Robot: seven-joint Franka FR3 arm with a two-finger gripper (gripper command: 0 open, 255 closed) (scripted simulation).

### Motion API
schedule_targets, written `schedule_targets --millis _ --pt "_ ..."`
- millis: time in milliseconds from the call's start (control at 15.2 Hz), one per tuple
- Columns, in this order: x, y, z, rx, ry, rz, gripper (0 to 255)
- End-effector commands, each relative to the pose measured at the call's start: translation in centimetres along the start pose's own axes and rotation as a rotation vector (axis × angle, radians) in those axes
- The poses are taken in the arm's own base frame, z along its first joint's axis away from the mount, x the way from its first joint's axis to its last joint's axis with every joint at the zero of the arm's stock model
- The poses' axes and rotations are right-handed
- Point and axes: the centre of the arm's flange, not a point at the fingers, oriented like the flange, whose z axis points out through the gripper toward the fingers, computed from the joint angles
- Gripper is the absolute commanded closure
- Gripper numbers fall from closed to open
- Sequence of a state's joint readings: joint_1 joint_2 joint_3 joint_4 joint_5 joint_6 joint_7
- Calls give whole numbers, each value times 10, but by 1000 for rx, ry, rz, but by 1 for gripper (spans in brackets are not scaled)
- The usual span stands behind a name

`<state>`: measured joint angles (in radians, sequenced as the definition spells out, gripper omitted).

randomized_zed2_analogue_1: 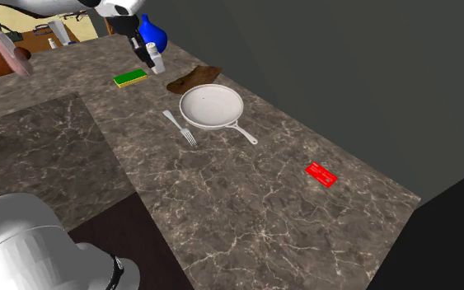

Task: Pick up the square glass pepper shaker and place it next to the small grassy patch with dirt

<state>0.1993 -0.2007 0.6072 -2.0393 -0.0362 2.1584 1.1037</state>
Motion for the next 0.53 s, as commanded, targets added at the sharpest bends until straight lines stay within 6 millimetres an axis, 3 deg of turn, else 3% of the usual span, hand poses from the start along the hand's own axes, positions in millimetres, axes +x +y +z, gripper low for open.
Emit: schedule_targets --millis 0,198,462 --pt "-13 -25 0 1 0 3 255" --pt "-33 -60 1 1 0 3 255" --pt "-39 -56 21 1 0 3 255"
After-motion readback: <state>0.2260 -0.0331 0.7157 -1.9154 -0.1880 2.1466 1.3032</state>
